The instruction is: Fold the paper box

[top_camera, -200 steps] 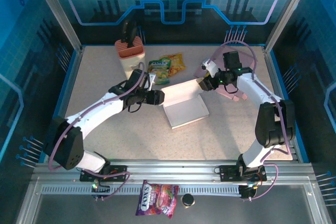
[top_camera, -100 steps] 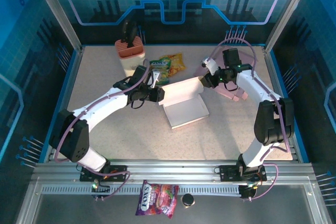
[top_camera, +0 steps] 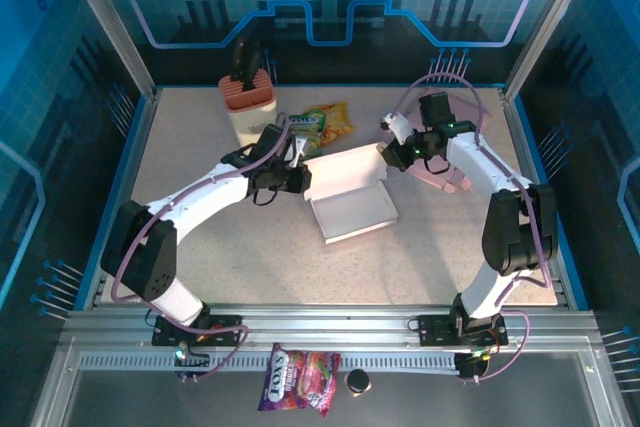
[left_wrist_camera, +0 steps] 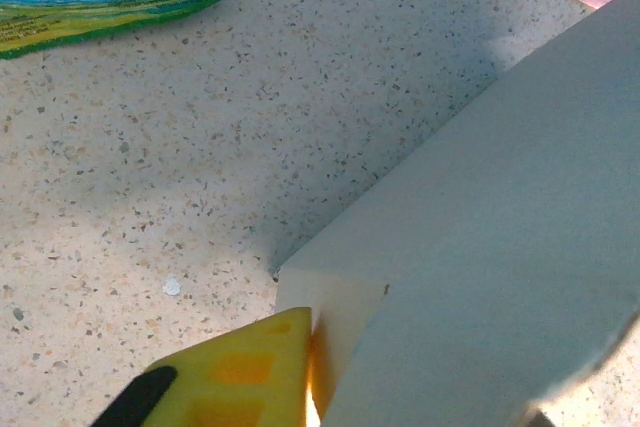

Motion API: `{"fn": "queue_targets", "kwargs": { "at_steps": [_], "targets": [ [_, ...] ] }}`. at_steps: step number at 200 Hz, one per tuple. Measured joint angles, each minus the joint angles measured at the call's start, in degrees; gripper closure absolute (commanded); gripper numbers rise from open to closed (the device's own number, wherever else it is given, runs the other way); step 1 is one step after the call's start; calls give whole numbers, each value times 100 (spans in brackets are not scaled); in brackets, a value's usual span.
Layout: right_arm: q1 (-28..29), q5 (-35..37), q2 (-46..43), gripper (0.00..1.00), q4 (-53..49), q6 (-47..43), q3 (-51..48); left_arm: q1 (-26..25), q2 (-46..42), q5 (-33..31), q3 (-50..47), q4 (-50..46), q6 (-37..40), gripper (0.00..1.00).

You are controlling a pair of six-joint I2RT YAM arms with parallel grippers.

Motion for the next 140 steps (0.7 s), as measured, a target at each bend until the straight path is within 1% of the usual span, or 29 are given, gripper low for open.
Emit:
{"fn": "queue_targets", "kwargs": {
  "at_steps": [25, 35, 65, 85, 140],
  "targets": [
    [55, 107, 0, 100, -2, 52, 11, -9, 44, -111, 68, -4, -9, 96],
    [103, 173, 0, 100, -15, 72, 37, -31, 44, -212, 83, -44, -2, 100],
    [258, 522, 0, 100, -59, 278, 153, -131, 133, -619, 282, -240, -74, 100],
    [393, 872, 0, 100, -26, 599, 232, -201, 203, -911, 398, -282, -302, 100],
    [970, 2210, 0, 100, 343, 2052, 323, -223, 522, -1596, 863, -424, -898, 100]
  ]
}}
